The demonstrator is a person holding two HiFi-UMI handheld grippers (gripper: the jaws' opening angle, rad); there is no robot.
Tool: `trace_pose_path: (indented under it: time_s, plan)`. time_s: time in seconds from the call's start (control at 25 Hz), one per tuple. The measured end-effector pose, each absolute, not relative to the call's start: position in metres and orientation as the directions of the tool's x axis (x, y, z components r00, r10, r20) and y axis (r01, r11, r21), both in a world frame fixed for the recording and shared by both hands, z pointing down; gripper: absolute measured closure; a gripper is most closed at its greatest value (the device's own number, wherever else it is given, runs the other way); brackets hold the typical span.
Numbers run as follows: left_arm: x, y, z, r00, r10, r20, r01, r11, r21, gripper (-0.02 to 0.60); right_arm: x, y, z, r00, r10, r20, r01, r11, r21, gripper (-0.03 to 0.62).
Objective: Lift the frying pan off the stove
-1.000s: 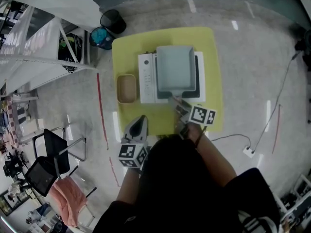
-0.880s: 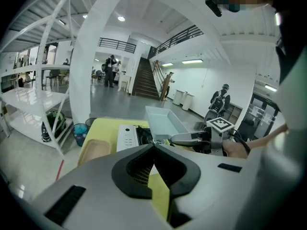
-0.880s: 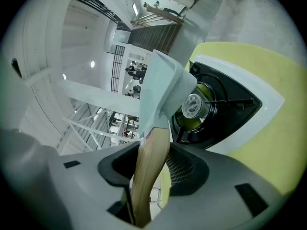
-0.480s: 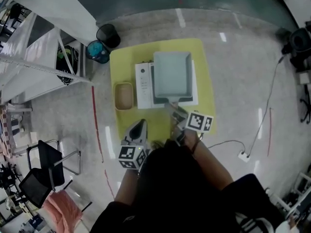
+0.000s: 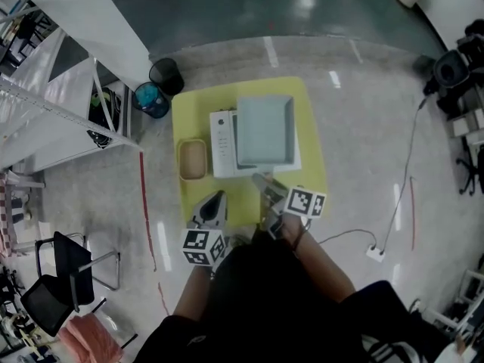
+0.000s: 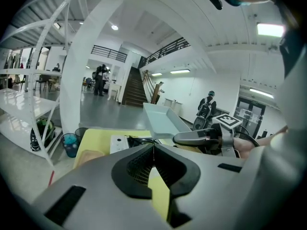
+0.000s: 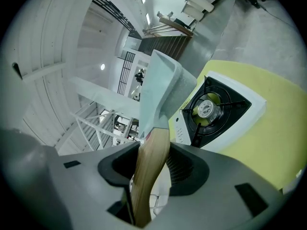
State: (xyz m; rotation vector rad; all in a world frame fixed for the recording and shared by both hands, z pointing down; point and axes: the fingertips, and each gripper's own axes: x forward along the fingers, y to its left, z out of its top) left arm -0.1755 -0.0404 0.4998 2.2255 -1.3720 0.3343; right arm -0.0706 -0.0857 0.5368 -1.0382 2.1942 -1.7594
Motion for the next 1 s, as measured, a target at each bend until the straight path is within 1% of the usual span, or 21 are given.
trace_pose_path:
  time_s: [0.4, 0.68, 0.84, 1.0]
  plan:
    - [-0.168, -0.03, 0.484, 0.502, -0.762, 0.409, -0.864, -0.417, 0.283, 0.537, -0.068, -0.059, 0.51, -0.731, -0.615, 0.294, -0.447, 0.107, -0.888, 0.414]
    - [-0.166, -0.03, 0.481, 0.507, -0.761, 0.404, -0.861, -0.423, 0.282, 0.537, -0.07, -0.06, 0.496, -0.745, -0.624, 0.236, -0.412, 0.153, -0.898, 0.414]
    - [-0.162, -0.031, 0.48, 0.508, -0.759, 0.407, -0.86, -0.428, 0.276, 0.537, -0.071, -0.063, 0.487, -0.758, -0.626, 0.181, -0.383, 0.203, -0.901, 0.416]
    - [-0.16, -0.034, 0.481, 0.508, -0.757, 0.411, -0.861, -0.431, 0.271, 0.537, -0.068, -0.065, 0.49, -0.747, -0.634, 0.199, -0.378, 0.158, -0.912, 0.414]
